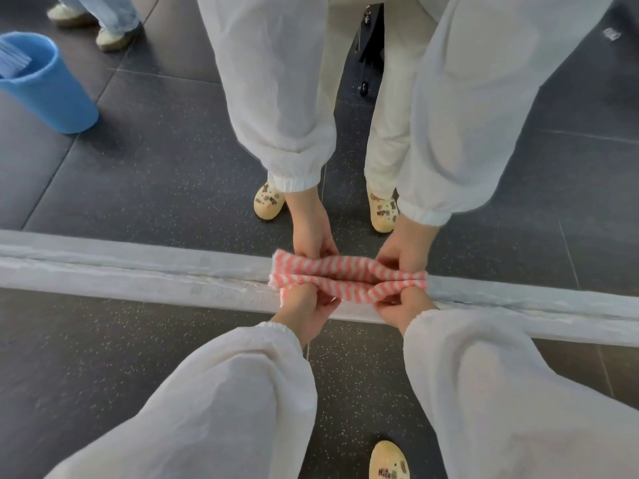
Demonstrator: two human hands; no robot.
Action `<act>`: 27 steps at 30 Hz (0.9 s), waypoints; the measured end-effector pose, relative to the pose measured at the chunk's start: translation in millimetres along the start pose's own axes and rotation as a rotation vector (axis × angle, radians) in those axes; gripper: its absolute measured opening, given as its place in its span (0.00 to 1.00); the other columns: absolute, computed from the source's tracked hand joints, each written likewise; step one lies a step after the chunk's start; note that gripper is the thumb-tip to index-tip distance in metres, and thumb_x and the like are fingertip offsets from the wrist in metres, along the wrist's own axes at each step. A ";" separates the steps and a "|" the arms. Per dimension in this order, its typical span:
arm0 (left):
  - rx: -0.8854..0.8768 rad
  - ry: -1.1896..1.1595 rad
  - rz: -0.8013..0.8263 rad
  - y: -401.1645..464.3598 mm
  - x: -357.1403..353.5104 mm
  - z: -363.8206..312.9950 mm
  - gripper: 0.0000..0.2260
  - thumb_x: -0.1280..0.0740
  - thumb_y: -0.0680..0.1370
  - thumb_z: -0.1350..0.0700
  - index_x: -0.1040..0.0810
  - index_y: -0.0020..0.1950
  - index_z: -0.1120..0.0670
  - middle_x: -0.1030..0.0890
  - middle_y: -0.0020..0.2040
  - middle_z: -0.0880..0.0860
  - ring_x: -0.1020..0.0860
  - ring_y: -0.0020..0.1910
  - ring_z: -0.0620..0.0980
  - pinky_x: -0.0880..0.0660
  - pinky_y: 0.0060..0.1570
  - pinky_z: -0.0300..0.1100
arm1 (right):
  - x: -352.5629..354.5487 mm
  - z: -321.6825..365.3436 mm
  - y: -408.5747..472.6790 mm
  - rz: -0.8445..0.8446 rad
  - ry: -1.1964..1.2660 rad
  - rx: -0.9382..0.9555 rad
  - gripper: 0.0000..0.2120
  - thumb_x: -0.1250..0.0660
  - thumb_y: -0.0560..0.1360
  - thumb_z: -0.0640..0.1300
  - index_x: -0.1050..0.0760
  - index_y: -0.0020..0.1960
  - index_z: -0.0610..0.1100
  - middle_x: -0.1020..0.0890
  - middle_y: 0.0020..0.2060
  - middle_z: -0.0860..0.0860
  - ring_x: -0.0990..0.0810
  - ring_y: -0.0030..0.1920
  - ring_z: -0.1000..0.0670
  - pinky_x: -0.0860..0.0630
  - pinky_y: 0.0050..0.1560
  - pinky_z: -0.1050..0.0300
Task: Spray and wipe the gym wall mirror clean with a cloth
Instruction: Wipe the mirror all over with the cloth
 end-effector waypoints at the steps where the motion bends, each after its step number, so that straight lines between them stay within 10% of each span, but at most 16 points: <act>1: -0.010 0.009 0.030 -0.2 -5.4 2.7 0.12 0.46 0.81 0.66 0.28 0.61 0.61 0.20 0.52 0.62 0.21 0.47 0.56 0.22 0.46 0.51 | -1.9 5.6 0.7 0.035 0.037 0.023 0.18 0.48 0.82 0.44 0.32 0.69 0.43 0.34 0.73 0.50 0.37 0.73 0.47 0.40 0.72 0.48; 4: 0.014 0.013 0.088 -10.9 -17.8 11.6 0.11 0.46 0.80 0.70 0.27 0.56 0.61 0.21 0.47 0.60 0.22 0.44 0.55 0.24 0.47 0.50 | -5.9 15.3 -19.0 0.094 0.011 0.069 0.20 0.42 0.80 0.53 0.30 0.69 0.45 0.31 0.70 0.45 0.35 0.71 0.39 0.35 0.63 0.33; 27: -0.211 0.088 0.261 -248.3 -127.8 -85.9 0.06 0.38 0.79 0.64 0.25 0.54 0.59 0.16 0.36 0.56 0.17 0.31 0.49 0.20 0.39 0.46 | -78.9 125.2 -320.4 0.323 -0.100 0.243 0.07 0.36 0.78 0.39 0.27 0.55 0.40 0.27 0.64 0.38 0.27 0.62 0.37 0.26 0.60 0.39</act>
Point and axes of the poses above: each hand's wrist, its own y-axis towards the middle knuckle, its own x-axis out of the back of the hand, z = x × y, the point moved 10 cm from there along y, towards the middle knuckle
